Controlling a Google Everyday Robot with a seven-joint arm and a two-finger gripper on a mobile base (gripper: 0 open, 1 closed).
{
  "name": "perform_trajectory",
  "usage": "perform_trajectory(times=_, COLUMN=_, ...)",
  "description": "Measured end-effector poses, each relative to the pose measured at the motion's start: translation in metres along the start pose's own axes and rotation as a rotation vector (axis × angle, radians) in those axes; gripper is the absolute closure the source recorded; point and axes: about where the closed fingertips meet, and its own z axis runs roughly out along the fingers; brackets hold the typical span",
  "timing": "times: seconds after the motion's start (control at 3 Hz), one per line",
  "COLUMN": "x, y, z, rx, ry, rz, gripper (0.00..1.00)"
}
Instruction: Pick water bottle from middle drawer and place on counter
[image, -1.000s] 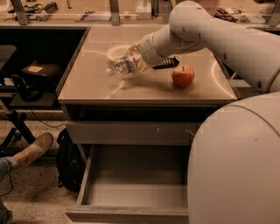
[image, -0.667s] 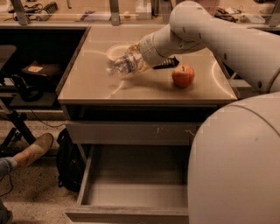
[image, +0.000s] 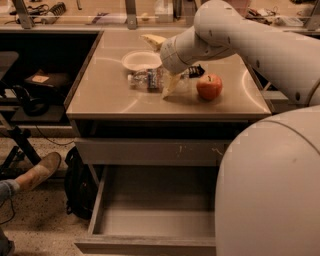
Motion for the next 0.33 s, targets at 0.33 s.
perform_trajectory(times=0.33, x=0.0000, y=0.0000, z=0.0000, rx=0.000, ry=0.000, rz=0.000, gripper=0.00)
